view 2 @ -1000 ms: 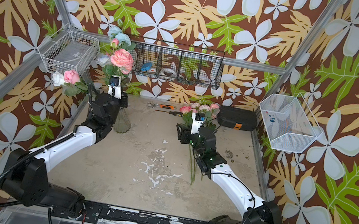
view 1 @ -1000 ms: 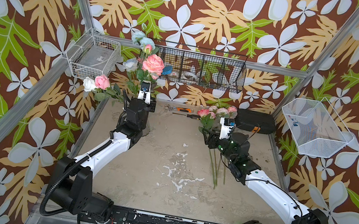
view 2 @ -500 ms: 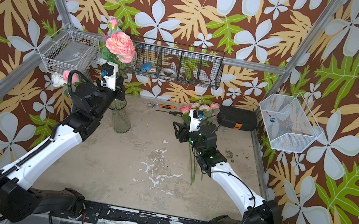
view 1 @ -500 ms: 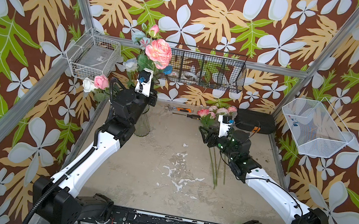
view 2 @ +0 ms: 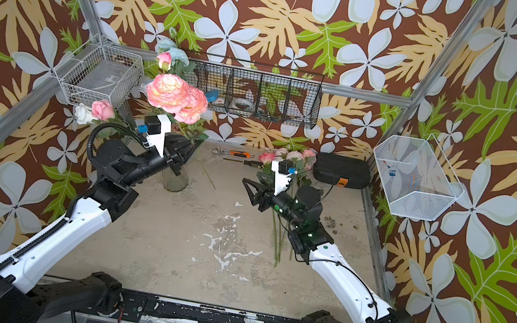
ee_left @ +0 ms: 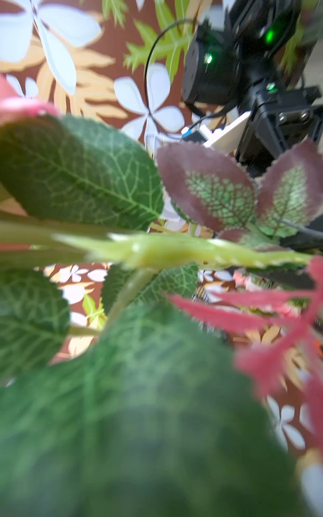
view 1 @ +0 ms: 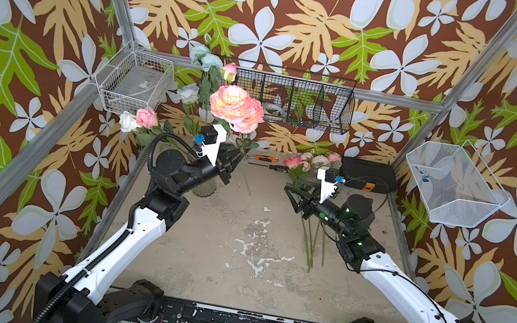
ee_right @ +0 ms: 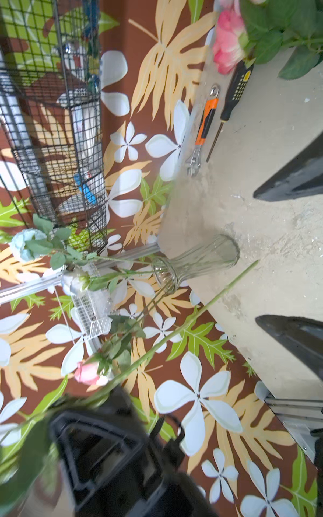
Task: Pick out pink flowers from the vase
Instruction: Pick up the flower from the vase, then place the flower at the center of the board.
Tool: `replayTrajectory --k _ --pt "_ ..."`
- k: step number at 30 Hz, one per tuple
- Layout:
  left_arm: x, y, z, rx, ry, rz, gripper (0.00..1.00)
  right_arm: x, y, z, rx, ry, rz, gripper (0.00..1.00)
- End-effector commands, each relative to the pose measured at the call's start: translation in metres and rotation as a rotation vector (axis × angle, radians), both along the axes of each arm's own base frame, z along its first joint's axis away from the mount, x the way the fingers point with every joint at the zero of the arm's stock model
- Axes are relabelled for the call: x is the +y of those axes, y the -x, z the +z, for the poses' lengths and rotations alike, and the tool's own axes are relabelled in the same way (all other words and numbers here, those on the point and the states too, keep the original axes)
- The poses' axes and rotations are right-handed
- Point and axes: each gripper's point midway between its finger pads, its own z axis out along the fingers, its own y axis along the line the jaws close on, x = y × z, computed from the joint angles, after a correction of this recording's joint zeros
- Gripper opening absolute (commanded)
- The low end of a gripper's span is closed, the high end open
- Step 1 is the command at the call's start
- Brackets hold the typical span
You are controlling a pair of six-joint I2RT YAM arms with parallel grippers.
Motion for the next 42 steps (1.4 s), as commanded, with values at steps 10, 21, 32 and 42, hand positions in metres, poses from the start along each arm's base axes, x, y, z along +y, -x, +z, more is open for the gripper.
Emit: replayTrajectory --k 10,21,32,42 --pt "-0.054 0.087 0.003 -0.062 0.111 -0.522 0.00 0.045 0.047 0.034 -0.180 -0.009 0.221 0.73" --pt "-0.066 0.084 -0.008 -0.023 0.094 -0.516 0.00 0.079 0.050 0.045 -0.215 0.002 0.293 0.44" --pt "-0.056 0.063 -0.015 -0.027 0.116 -0.342 0.50 0.074 0.039 0.039 -0.176 0.011 0.223 0.00" --pt "-0.011 0.027 -0.073 0.083 0.126 0.057 1.00 0.027 0.000 0.008 -0.020 0.056 -0.069 0.00"
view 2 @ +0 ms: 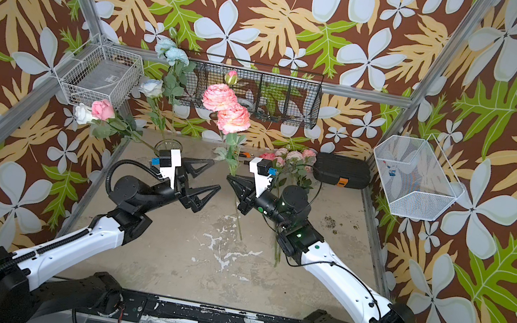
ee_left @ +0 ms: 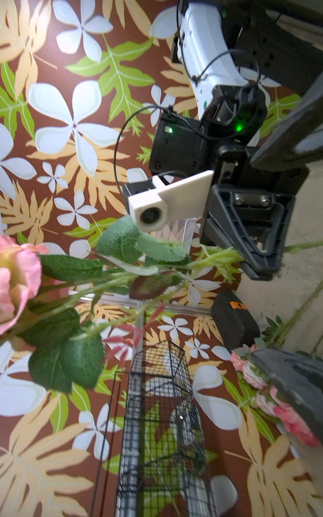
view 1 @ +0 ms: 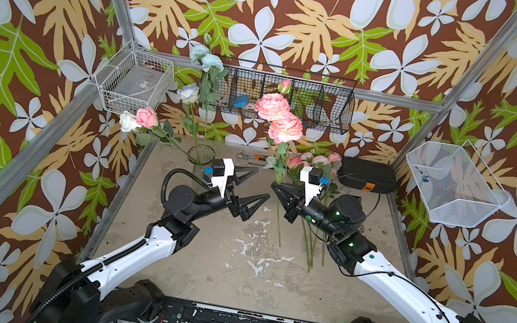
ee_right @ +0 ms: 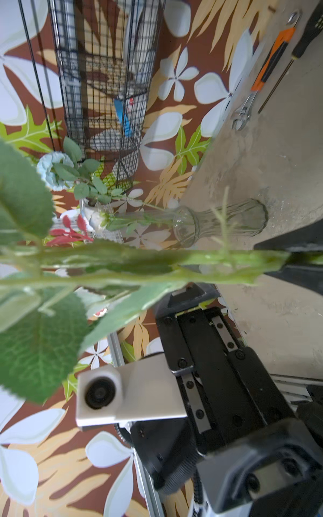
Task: Pick out pink flowers from the vase
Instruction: Place the flower at the center of the board.
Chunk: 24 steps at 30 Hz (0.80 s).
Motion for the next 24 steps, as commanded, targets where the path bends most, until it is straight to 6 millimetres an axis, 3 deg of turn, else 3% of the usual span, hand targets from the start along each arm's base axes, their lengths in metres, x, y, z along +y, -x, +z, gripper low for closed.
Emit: replayTrajectory --k 1,6,8,12,18,24 --pt "0.026 -0.013 -0.016 0.028 0.022 0.183 1.00 -0.032 -0.029 -0.024 0.118 0.021 -0.182 0.00" --pt "0.046 -0.005 -0.060 0.117 -0.015 0.262 1.00 -0.127 -0.073 -0.099 0.422 0.201 -0.578 0.00" --pt "0.050 -0.002 -0.077 0.156 -0.041 0.279 1.00 -0.166 -0.076 -0.121 0.521 0.292 -0.706 0.00" --pt "0.058 0.002 -0.102 0.208 -0.060 0.306 1.00 -0.224 -0.072 -0.142 0.613 0.390 -0.879 0.00" --pt "0.054 0.001 -0.115 0.245 -0.062 0.282 1.00 -0.264 -0.082 -0.180 0.685 0.584 -1.030 0.00" --pt "0.055 -0.005 -0.129 0.321 -0.010 0.281 1.00 -0.270 -0.118 -0.213 0.716 0.664 -1.091 0.00"
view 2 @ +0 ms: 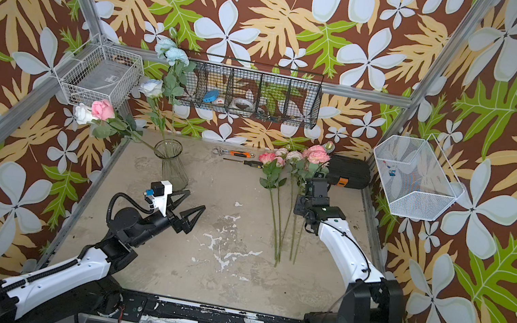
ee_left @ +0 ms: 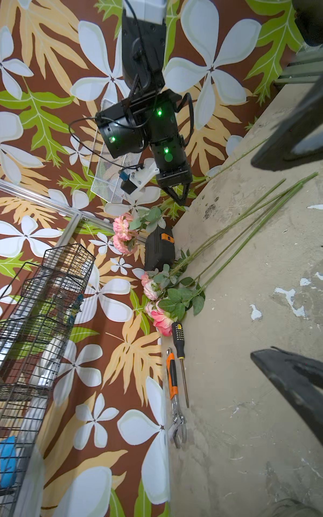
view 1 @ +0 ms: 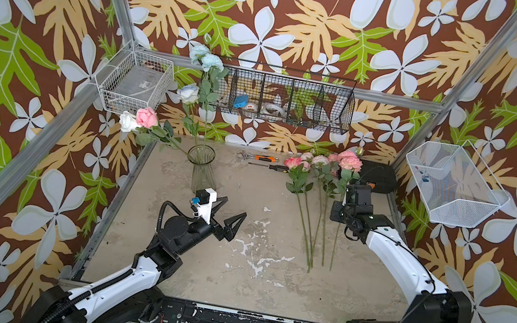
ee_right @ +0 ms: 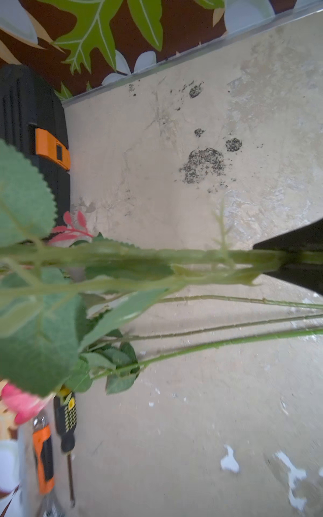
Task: Pick out pink flowers from the vase
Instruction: Place the flower at the center of the board.
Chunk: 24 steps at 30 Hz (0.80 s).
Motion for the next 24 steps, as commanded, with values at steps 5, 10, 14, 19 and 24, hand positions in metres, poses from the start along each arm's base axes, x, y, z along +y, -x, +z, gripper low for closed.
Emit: replayTrajectory --k 5,10,14,19,24 --pt "0.001 0.004 0.012 -0.007 0.086 -0.014 1.00 -0.017 -0.033 -0.021 0.018 0.115 -0.081 0.00" --pt "0.012 0.008 0.018 -0.038 0.084 0.031 1.00 -0.023 -0.045 -0.049 0.084 0.184 -0.094 0.00" --pt "0.018 0.009 0.020 -0.053 0.081 0.061 1.00 -0.029 -0.050 -0.067 0.121 0.246 -0.091 0.00" --pt "0.020 0.007 0.018 -0.053 0.068 0.080 1.00 -0.029 -0.053 -0.081 0.149 0.254 -0.097 0.00" --pt "0.023 0.001 0.015 -0.049 0.060 0.115 1.00 -0.019 -0.055 -0.081 0.150 0.192 -0.073 0.26"
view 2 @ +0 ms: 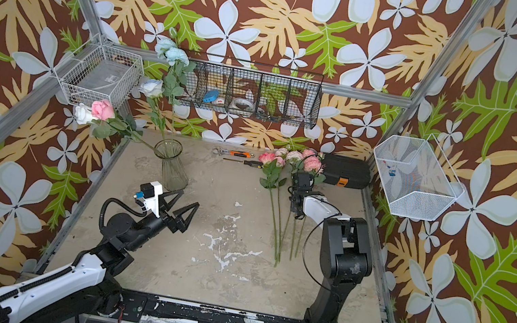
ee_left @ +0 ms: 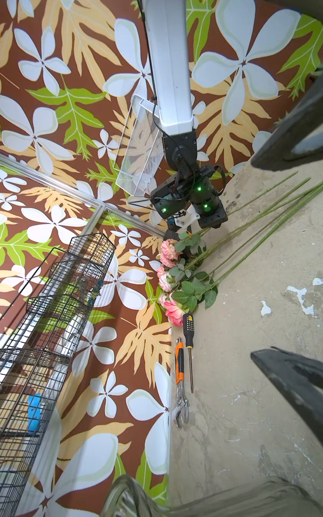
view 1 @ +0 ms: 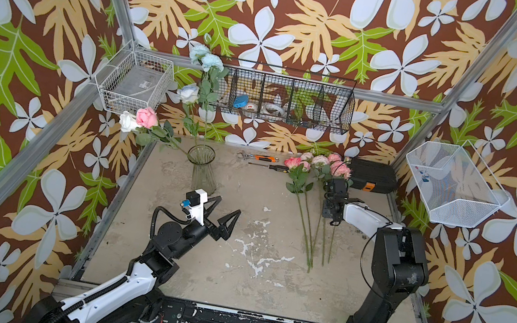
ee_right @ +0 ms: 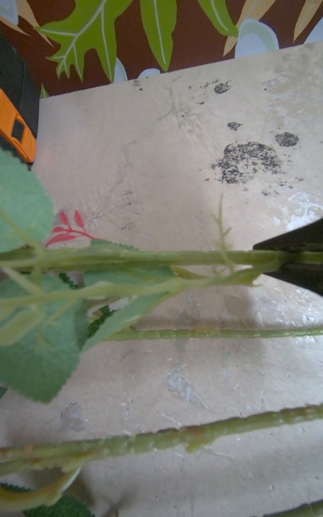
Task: Pick out pink flowers from the vase
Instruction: Place the flower at the center of the board, then pick up the flower from the vase.
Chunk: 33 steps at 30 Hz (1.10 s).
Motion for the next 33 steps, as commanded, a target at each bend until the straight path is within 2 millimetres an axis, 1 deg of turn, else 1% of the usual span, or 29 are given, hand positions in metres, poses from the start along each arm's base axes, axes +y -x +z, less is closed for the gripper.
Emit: replayTrajectory --k 1,2,3,4,6,7,9,10,11,13,14,16,18,19,20,23,24,26,29,31,33 --pt "0.007 -0.004 0.003 -0.021 -0.008 0.048 1.00 0.006 -0.003 0.008 -0.025 -0.040 0.005 0.27" --pt "0.009 -0.004 0.004 -0.023 -0.005 0.063 1.00 0.008 -0.003 0.014 -0.040 -0.057 0.007 0.33" --pt "0.013 -0.004 0.005 -0.030 -0.004 0.082 1.00 0.009 -0.004 0.023 -0.060 -0.070 0.005 0.36" --pt "0.017 -0.005 0.006 -0.034 -0.003 0.103 1.00 0.009 -0.004 0.031 -0.077 -0.079 0.002 0.38" --pt "0.025 -0.006 0.008 -0.043 -0.003 0.151 1.00 0.014 -0.003 0.056 -0.136 -0.121 0.006 0.40" --pt "0.029 -0.006 0.009 -0.044 -0.004 0.172 1.00 0.016 -0.003 0.070 -0.173 -0.148 0.006 0.40" --pt "0.037 -0.008 0.010 -0.046 -0.005 0.217 1.00 0.022 0.001 0.106 -0.274 -0.220 0.015 0.41" --pt "0.041 -0.009 0.010 -0.046 -0.009 0.241 1.00 0.031 0.003 0.127 -0.344 -0.282 0.049 0.42" --pt "0.044 -0.011 0.009 -0.045 -0.014 0.264 1.00 0.039 0.007 0.151 -0.423 -0.342 0.084 0.43" --pt "0.051 -0.015 0.010 -0.038 -0.030 0.311 0.98 0.052 0.022 0.189 -0.573 -0.441 0.156 0.49" --pt "0.055 -0.019 0.009 -0.025 -0.039 0.347 0.96 0.060 0.033 0.204 -0.642 -0.494 0.197 0.52" --pt "0.066 -0.026 0.009 -0.005 -0.062 0.425 0.95 0.076 0.051 0.224 -0.751 -0.581 0.269 0.54" --pt "0.074 -0.033 0.010 0.002 -0.101 0.491 0.93 0.098 0.068 0.225 -0.802 -0.632 0.335 0.56" --pt "0.079 -0.036 0.012 0.004 -0.121 0.528 0.92 0.112 0.074 0.223 -0.812 -0.646 0.381 0.56" --pt "0.084 -0.039 0.013 0.004 -0.138 0.567 0.90 0.125 0.078 0.220 -0.811 -0.652 0.418 0.56" --pt "0.105 -0.048 0.017 0.005 -0.140 0.664 0.88 0.150 0.082 0.206 -0.767 -0.687 0.491 0.55" --pt "0.111 -0.051 0.017 0.006 -0.122 0.668 0.88 0.154 0.083 0.203 -0.763 -0.698 0.507 0.55" --pt "0.130 -0.057 0.019 -0.001 -0.084 0.701 0.87 0.157 0.086 0.200 -0.775 -0.722 0.520 0.55" --pt "0.155 -0.059 0.020 -0.029 -0.051 0.782 0.88 0.159 0.097 0.198 -0.807 -0.760 0.550 0.55" --pt "0.165 -0.059 0.021 -0.061 -0.031 0.811 0.91 0.162 0.104 0.197 -0.828 -0.780 0.573 0.55" --pt "0.169 -0.059 0.021 -0.103 -0.045 0.827 0.95 0.165 0.110 0.193 -0.841 -0.781 0.591 0.55"
